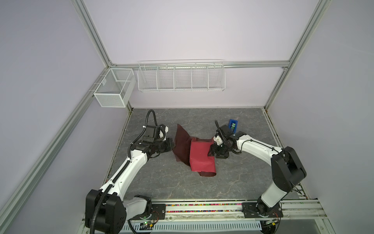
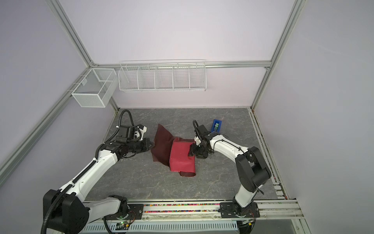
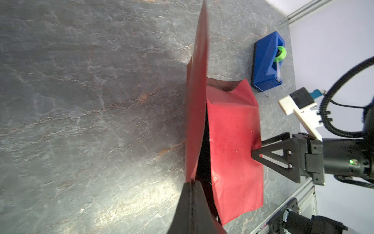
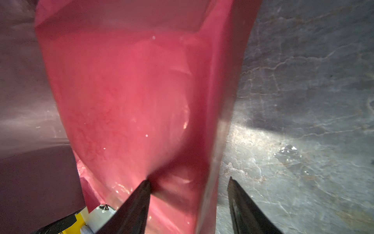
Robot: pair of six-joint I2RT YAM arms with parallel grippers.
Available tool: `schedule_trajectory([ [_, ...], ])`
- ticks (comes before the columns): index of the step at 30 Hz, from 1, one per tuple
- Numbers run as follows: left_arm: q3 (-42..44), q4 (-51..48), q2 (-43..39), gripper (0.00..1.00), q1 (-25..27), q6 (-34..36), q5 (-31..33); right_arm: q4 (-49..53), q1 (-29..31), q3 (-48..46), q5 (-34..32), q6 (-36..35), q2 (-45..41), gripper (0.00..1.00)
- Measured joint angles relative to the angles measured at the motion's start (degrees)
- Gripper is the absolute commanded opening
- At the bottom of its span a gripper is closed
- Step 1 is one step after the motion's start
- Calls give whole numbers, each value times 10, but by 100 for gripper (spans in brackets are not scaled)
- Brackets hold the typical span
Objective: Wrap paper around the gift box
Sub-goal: 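Raise the pinched paper edge with the left gripper and fold it toward the box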
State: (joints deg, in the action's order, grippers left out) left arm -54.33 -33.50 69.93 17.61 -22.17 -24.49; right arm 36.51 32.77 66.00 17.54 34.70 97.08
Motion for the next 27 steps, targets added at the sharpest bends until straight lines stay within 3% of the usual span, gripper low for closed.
schedule_trajectory([
  [12, -69, -27, 51, 0, 27, 7, -2, -2, 2, 0, 0, 0, 0, 63],
  [27, -92, -96, 85, 0, 27, 43, 127, -2, 7, 0, 0, 4, 0, 63],
])
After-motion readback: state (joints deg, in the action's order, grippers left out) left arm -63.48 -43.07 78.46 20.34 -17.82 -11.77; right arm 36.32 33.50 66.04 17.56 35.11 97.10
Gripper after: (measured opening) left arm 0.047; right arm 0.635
